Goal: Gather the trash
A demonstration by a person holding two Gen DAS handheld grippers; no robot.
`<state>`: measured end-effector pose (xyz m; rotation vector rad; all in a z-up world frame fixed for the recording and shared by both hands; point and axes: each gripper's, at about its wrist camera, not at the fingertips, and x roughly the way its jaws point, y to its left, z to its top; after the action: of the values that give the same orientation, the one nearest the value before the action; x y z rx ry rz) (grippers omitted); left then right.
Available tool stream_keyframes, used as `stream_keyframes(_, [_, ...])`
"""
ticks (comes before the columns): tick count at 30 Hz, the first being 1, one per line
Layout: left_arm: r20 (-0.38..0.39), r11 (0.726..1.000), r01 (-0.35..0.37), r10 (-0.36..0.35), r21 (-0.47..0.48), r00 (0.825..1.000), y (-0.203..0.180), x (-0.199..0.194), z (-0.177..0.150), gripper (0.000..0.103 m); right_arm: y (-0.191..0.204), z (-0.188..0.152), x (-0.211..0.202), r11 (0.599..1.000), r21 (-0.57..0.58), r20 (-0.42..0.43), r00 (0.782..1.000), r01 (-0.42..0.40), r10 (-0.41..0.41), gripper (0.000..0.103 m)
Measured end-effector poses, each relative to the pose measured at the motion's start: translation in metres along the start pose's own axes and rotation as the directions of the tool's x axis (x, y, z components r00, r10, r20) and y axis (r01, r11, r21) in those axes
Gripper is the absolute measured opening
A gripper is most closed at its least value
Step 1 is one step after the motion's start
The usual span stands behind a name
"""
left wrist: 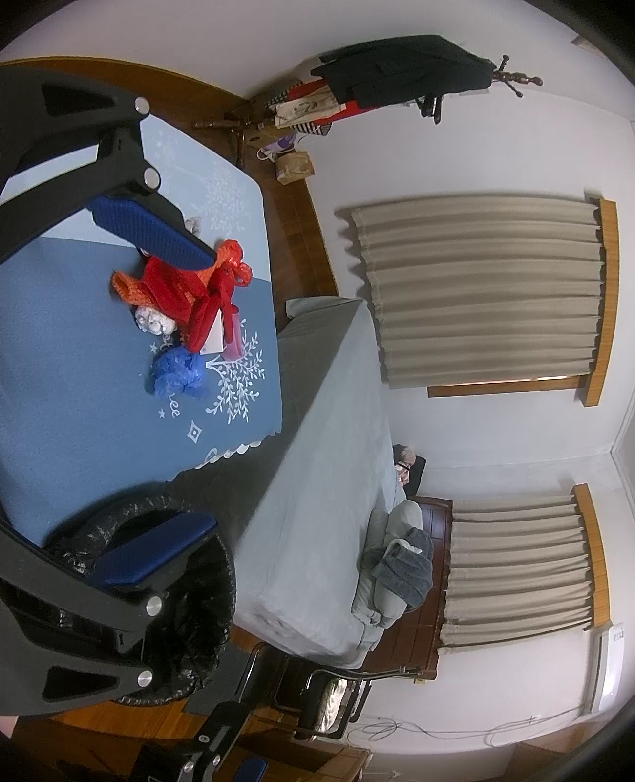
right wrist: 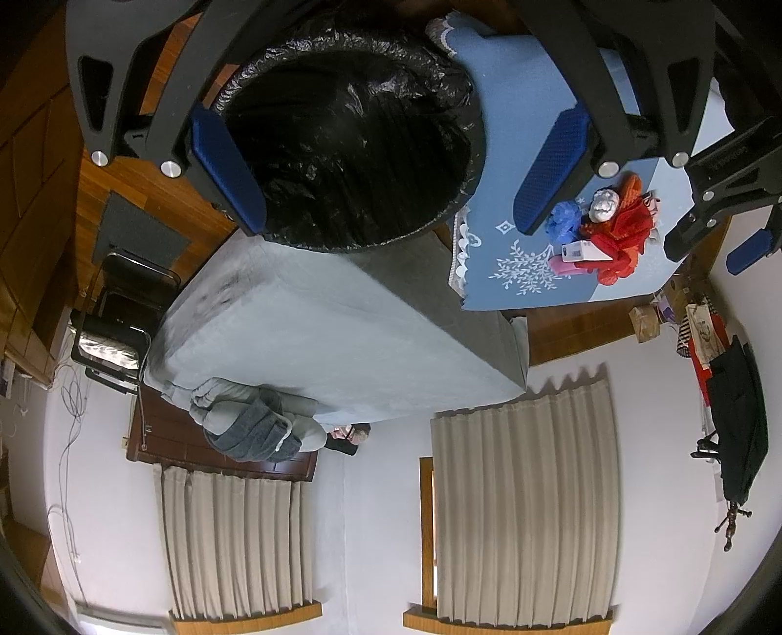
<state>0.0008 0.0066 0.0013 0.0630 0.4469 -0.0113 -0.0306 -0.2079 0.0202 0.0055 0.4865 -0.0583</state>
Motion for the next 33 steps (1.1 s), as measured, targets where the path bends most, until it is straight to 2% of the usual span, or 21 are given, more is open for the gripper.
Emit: stream_keyframes(33, [-0.001, 1.0, 0.0, 0.0, 0.0, 1.0, 0.0018, -0.0016, 0.0028, 0.097, 0.0038, -0.003, 0.0024, 1.0, 0.003, -0.01, 1.0, -0.003, 0.003, 0.098])
